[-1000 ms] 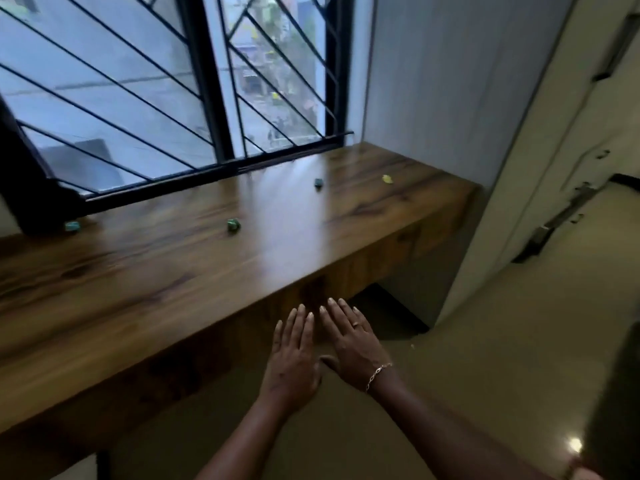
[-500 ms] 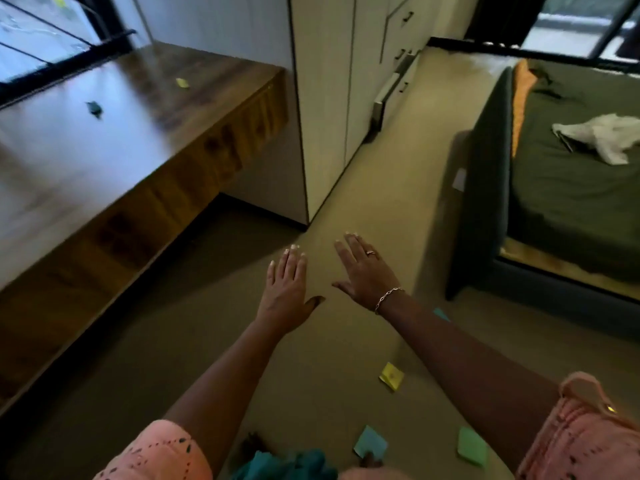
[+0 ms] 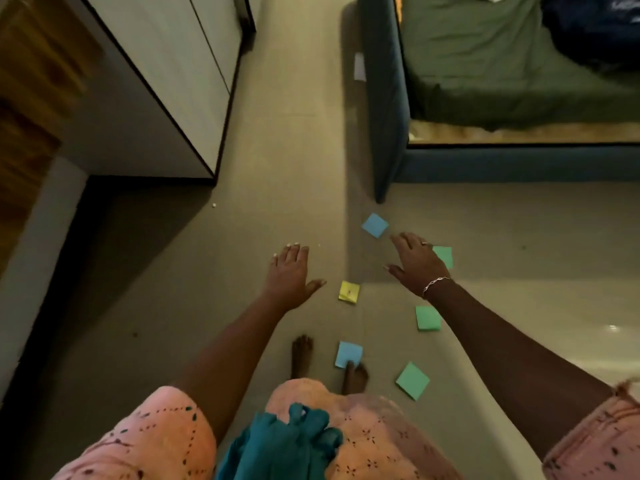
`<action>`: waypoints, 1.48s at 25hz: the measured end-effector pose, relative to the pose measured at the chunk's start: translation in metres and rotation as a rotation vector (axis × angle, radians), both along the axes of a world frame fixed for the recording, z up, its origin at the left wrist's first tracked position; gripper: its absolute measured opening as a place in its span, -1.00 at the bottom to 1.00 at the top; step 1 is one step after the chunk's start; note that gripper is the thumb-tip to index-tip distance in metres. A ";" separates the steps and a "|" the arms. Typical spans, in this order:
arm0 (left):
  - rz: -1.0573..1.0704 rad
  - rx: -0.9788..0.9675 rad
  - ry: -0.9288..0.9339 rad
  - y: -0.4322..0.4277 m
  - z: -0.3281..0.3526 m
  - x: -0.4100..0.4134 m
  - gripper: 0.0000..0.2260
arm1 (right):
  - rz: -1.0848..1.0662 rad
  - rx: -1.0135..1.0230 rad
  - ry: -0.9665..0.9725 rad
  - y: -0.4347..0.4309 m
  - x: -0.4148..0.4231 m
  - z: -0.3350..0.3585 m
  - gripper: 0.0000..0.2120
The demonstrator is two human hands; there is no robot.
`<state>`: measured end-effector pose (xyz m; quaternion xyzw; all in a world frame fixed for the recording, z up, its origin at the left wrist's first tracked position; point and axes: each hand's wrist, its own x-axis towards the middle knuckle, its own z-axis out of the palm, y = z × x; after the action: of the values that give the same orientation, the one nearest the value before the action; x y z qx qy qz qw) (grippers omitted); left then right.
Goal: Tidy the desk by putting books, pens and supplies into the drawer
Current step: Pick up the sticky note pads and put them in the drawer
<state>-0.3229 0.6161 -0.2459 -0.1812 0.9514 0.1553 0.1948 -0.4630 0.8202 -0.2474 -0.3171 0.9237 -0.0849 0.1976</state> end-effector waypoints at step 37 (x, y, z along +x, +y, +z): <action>-0.708 -0.133 -0.162 0.162 -0.645 0.056 -0.49 | -0.491 0.480 -0.342 0.255 0.134 -0.643 -0.32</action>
<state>-0.2665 0.7786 -0.8913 0.1351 0.9446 0.0012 0.2991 -0.3289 1.0753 -0.8908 -0.0123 0.9195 0.0375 0.3912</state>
